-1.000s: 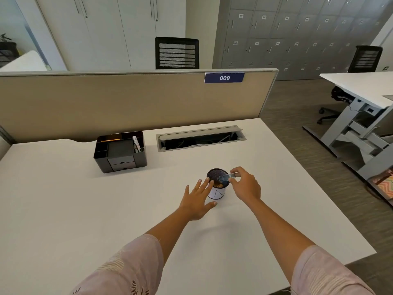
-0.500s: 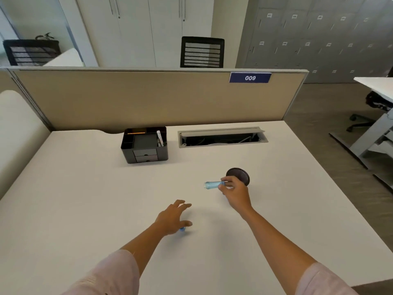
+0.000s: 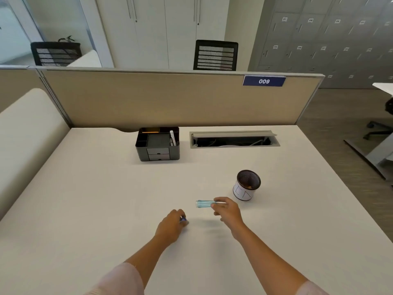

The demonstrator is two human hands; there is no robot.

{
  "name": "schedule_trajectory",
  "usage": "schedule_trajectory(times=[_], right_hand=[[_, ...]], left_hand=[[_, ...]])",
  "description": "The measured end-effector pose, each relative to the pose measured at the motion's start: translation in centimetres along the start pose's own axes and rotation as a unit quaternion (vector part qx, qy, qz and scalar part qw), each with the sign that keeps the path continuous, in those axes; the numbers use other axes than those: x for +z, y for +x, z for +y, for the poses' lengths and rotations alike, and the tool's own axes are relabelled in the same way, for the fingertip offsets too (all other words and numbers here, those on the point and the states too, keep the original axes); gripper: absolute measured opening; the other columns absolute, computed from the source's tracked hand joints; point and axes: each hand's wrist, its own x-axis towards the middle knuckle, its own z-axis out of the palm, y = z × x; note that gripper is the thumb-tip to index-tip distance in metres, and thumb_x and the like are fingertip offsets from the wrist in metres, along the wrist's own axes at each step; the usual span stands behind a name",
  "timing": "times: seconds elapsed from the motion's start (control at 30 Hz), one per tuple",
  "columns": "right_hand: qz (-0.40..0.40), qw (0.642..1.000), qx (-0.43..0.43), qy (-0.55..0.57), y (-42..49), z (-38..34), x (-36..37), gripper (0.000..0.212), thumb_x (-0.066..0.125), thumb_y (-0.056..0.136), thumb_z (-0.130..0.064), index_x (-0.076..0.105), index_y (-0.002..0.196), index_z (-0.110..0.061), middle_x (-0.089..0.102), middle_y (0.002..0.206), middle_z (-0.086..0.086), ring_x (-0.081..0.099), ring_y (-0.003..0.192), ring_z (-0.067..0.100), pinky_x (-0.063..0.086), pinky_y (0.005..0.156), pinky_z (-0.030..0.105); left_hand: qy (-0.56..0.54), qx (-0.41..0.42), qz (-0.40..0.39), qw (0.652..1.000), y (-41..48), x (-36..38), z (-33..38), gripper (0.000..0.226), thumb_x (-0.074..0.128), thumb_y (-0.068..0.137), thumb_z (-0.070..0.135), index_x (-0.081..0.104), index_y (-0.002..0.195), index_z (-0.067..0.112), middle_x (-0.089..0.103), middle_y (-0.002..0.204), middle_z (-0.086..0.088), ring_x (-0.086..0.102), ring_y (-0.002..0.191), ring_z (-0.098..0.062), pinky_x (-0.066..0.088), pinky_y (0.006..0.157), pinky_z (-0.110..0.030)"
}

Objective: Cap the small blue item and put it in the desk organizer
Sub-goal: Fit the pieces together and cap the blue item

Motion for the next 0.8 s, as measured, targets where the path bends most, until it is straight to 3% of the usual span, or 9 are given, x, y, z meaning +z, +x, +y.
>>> schedule_trajectory(times=[0.07, 0.17, 0.23, 0.3, 0.37, 0.43, 0.53, 0.63, 0.8], right_hand=[[-0.004, 1.0, 0.001, 0.008, -0.3, -0.1, 0.4, 0.016, 0.071, 0.084, -0.02, 0.068, 0.099, -0.022, 0.076, 0.092, 0.001, 0.068, 0.071, 0.013, 0.046, 0.066, 0.025], [-0.011, 1.0, -0.001, 0.023, -0.8, -0.3, 1.0, 0.017, 0.071, 0.084, -0.021, 0.068, 0.101, -0.022, 0.076, 0.094, 0.001, 0.068, 0.071, 0.013, 0.046, 0.067, 0.025], [-0.014, 0.999, -0.007, 0.033, -1.1, -0.6, 1.4, 0.018, 0.071, 0.085, -0.021, 0.067, 0.102, -0.022, 0.076, 0.093, 0.001, 0.068, 0.071, 0.012, 0.046, 0.067, 0.025], [-0.015, 0.999, -0.014, 0.044, -1.5, -0.9, 1.8, 0.018, 0.07, 0.086, -0.021, 0.067, 0.104, -0.022, 0.075, 0.092, 0.0, 0.068, 0.071, 0.012, 0.047, 0.066, 0.025], [-0.015, 0.998, -0.026, 0.054, -2.0, -1.2, 2.2, 0.018, 0.069, 0.087, -0.022, 0.066, 0.105, -0.022, 0.075, 0.093, -0.001, 0.069, 0.071, 0.011, 0.046, 0.066, 0.024], [-0.013, 0.997, -0.044, 0.062, -2.5, -1.6, 2.6, 0.018, 0.069, 0.088, -0.023, 0.065, 0.106, -0.023, 0.074, 0.095, -0.001, 0.068, 0.072, 0.011, 0.046, 0.065, 0.023], [-0.007, 0.995, -0.073, 0.074, -3.3, -2.4, 3.0, 0.018, 0.068, 0.089, -0.025, 0.064, 0.107, -0.026, 0.075, 0.096, -0.002, 0.068, 0.073, 0.011, 0.046, 0.066, 0.022], [-0.002, 0.992, -0.1, 0.082, -3.9, -3.3, 3.4, 0.016, 0.068, 0.09, -0.026, 0.065, 0.105, -0.028, 0.075, 0.094, -0.003, 0.067, 0.071, 0.008, 0.047, 0.066, 0.022], [0.002, 0.985, -0.155, 0.071, -4.7, -4.6, 3.7, 0.013, 0.069, 0.089, -0.027, 0.065, 0.102, -0.029, 0.074, 0.096, -0.004, 0.064, 0.065, 0.0, 0.047, 0.059, 0.013]], left_hand=[[-0.168, -0.056, 0.069, 0.982, -0.1, -0.8, 0.5, 0.02, 0.062, 0.092, 0.032, 0.061, 0.099, 0.013, 0.068, 0.099, -0.004, 0.061, 0.082, -0.02, 0.051, 0.077, -0.036], [-0.399, -0.145, 0.114, 0.898, 0.1, -2.2, 1.6, 0.026, 0.066, 0.09, 0.03, 0.058, 0.101, 0.008, 0.072, 0.098, -0.008, 0.069, 0.077, -0.022, 0.057, 0.078, -0.038], [-0.493, -0.176, 0.106, 0.845, 0.4, -3.2, 2.3, 0.03, 0.066, 0.089, 0.026, 0.056, 0.11, 0.007, 0.069, 0.102, -0.008, 0.07, 0.082, -0.024, 0.056, 0.079, -0.033], [-0.536, -0.178, 0.092, 0.82, 0.4, -4.1, 2.9, 0.032, 0.064, 0.09, 0.022, 0.053, 0.118, 0.01, 0.064, 0.109, -0.012, 0.068, 0.089, -0.026, 0.054, 0.084, -0.034], [-0.552, -0.174, 0.082, 0.812, 0.2, -4.8, 3.3, 0.026, 0.06, 0.093, 0.022, 0.053, 0.118, 0.015, 0.059, 0.114, -0.012, 0.066, 0.095, -0.029, 0.053, 0.087, -0.036], [-0.562, -0.175, 0.087, 0.804, 0.1, -5.1, 3.3, 0.015, 0.056, 0.095, 0.025, 0.061, 0.105, 0.014, 0.058, 0.114, -0.014, 0.064, 0.094, -0.03, 0.054, 0.085, -0.036], [-0.574, -0.191, 0.093, 0.791, 0.0, -5.5, 3.6, 0.031, 0.052, 0.097, 0.036, 0.063, 0.104, 0.007, 0.057, 0.105, -0.013, 0.063, 0.092, -0.028, 0.055, 0.081, -0.036], [-0.592, -0.192, 0.099, 0.776, -0.4, -6.1, 3.8, 0.033, 0.048, 0.098, 0.041, 0.055, 0.098, 0.009, 0.053, 0.095, -0.012, 0.066, 0.08, -0.024, 0.057, 0.067, -0.033], [-0.532, -0.141, 0.119, 0.826, -1.3, -7.3, 3.4, 0.022, 0.05, 0.097, 0.029, 0.055, 0.102, 0.008, 0.059, 0.078, -0.013, 0.066, 0.053, -0.019, 0.057, 0.053, -0.027]])
